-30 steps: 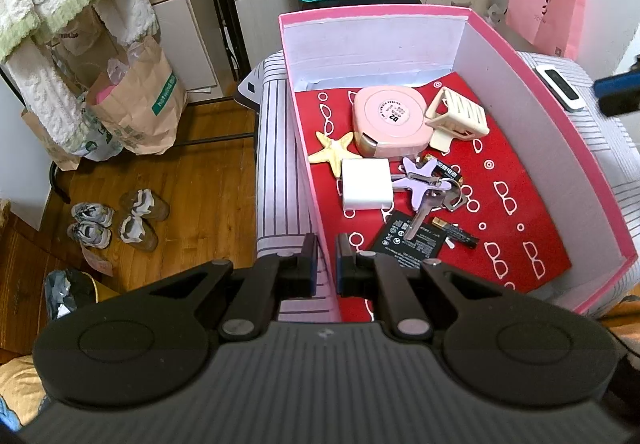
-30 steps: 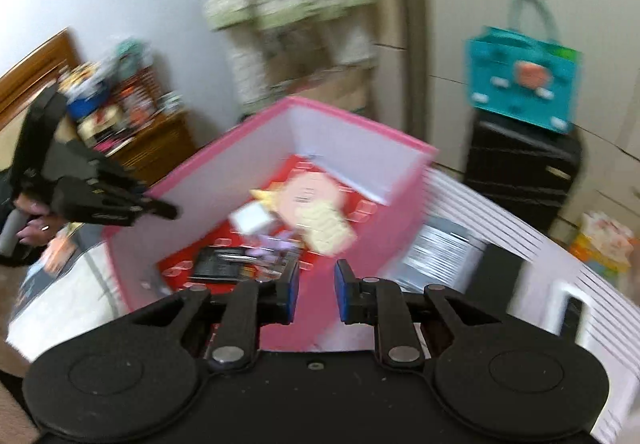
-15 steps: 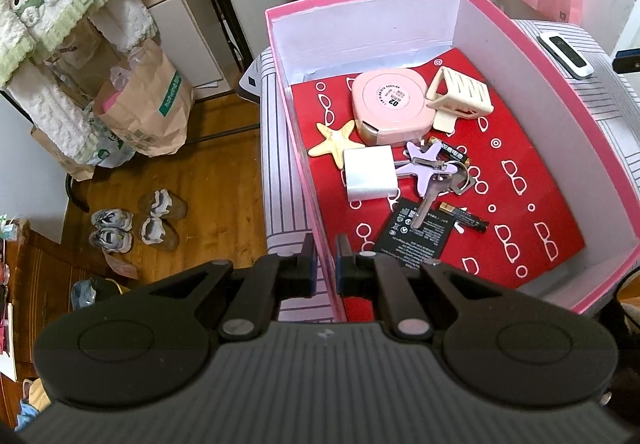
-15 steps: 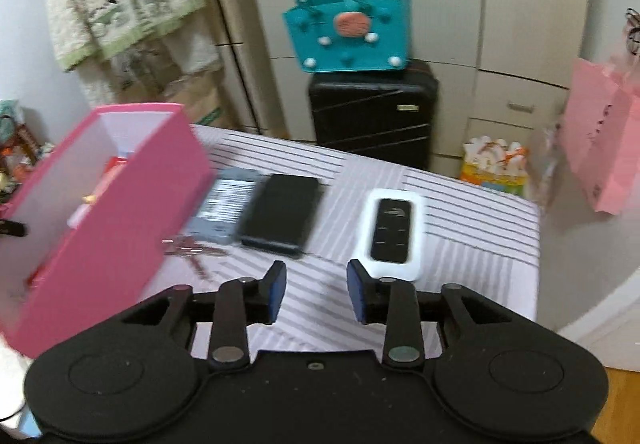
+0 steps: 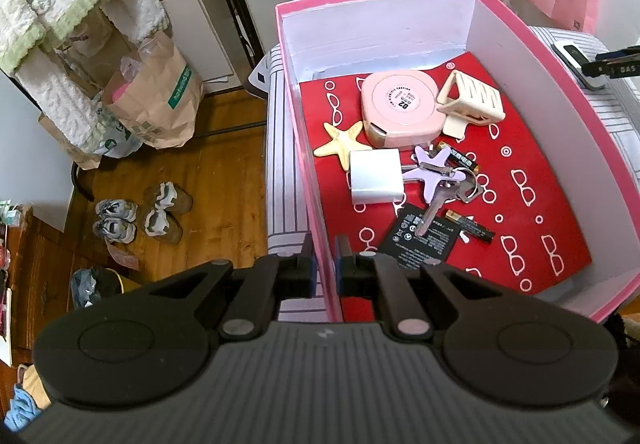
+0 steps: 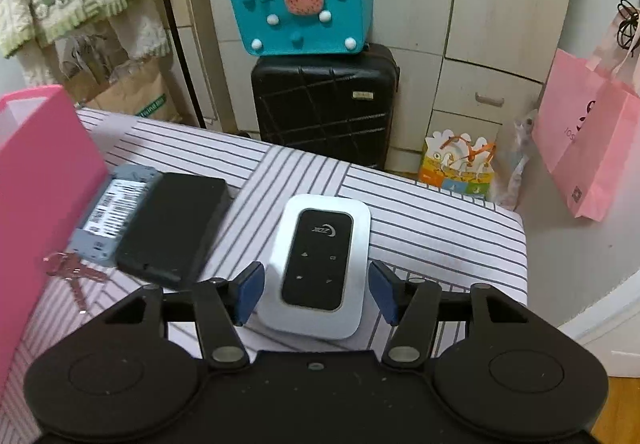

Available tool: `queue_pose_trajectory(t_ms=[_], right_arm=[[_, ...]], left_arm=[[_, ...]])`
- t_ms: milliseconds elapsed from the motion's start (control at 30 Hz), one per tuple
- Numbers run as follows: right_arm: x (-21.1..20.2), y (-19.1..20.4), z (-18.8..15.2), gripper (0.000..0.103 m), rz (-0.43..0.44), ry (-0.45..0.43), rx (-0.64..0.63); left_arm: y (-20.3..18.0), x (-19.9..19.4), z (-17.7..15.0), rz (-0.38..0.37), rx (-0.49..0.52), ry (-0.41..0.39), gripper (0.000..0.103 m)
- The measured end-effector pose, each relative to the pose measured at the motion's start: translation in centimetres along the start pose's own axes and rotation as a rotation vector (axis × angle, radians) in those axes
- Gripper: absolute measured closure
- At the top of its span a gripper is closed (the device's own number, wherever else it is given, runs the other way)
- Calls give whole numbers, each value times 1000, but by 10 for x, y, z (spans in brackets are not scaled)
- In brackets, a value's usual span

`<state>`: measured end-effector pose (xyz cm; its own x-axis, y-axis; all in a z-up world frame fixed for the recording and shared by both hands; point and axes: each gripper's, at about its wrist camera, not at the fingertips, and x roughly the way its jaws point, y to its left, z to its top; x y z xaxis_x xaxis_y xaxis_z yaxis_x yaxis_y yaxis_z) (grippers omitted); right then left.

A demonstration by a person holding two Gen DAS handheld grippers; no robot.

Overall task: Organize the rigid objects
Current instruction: 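Grasp the white pocket router with the right gripper, then carry the white router into the box and release it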

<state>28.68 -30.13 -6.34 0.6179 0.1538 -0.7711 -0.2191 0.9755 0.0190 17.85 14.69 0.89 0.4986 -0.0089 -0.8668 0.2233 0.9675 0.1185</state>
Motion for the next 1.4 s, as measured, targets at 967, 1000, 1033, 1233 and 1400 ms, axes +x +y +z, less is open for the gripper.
queue_pose_trajectory(t_ms=[967,1000,1033,1233,1400], right_arm=[[-51,31,4,38,49,-84,37],[-60,37,5,37,77,-95,26],[-67,44,7,37,99,-104,16],[-113,98,20,37,301,-164,-91],[-129,147,29,37,464,-153,-208]], left_arm=[[1,0,-3,-7,12,-26,96],[1,0,-3,-7,14,-26,96],[1,0,-3,-8,16,-27,96],[1,0,-4,-11,25,-30,96],[1,0,-4,-14,27,-30,96]])
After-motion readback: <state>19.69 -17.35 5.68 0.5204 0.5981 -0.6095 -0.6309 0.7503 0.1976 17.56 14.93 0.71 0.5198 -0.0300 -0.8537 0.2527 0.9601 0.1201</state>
